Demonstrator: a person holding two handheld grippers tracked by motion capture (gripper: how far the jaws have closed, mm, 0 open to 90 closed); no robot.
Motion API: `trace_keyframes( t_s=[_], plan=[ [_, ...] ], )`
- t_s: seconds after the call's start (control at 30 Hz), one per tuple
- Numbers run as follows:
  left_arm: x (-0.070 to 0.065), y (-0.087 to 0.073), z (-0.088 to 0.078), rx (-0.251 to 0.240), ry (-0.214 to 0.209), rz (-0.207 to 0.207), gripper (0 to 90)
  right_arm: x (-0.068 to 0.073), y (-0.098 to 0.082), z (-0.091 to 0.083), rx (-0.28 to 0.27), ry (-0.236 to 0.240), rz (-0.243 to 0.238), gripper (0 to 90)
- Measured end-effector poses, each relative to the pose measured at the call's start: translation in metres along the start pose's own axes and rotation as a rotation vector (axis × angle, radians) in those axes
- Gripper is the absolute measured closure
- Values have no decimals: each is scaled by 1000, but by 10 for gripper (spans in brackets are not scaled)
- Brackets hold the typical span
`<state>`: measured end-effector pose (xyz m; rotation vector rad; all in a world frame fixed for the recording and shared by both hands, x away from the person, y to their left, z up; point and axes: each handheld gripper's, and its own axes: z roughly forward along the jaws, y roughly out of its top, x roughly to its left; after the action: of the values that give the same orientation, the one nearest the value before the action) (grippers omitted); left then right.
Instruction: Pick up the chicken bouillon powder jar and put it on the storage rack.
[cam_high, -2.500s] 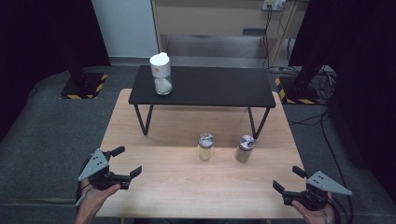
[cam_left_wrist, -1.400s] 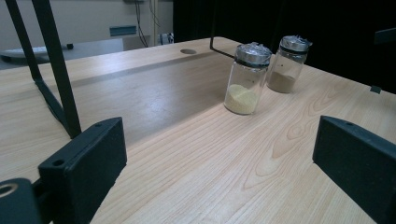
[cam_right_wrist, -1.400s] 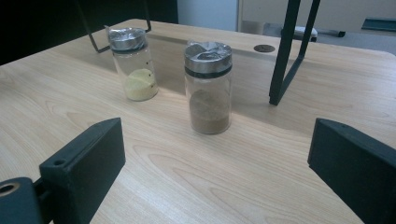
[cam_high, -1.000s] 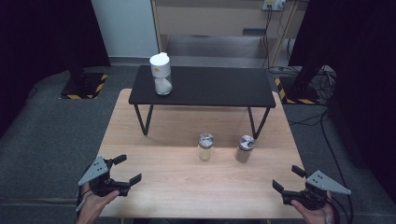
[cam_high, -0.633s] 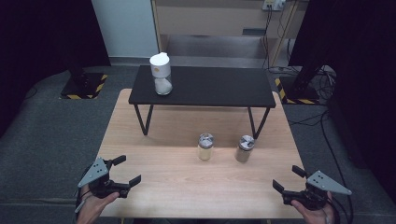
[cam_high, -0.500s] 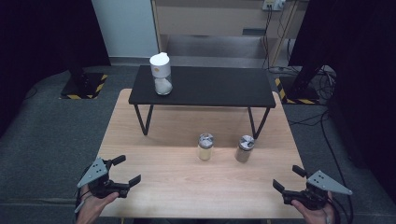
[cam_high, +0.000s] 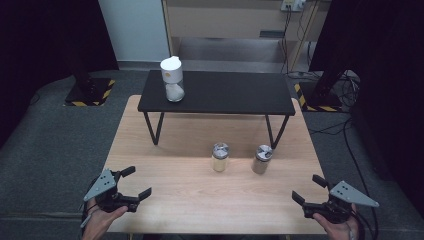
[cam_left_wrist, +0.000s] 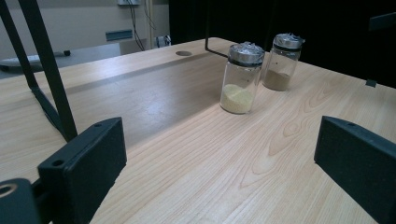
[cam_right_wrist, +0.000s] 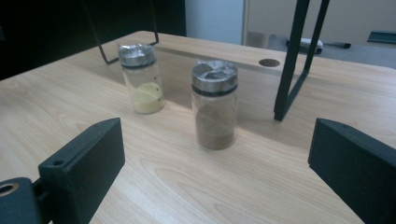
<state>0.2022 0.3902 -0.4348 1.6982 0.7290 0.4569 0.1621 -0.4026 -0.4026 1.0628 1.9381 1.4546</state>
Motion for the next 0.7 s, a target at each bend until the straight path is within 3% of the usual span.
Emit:
trace_keyframes(
  t_s=[0.7],
  plan=[
    [4,0,1,0,-8,-12,12,4,27,16,-21,40,-27,41]
  ],
)
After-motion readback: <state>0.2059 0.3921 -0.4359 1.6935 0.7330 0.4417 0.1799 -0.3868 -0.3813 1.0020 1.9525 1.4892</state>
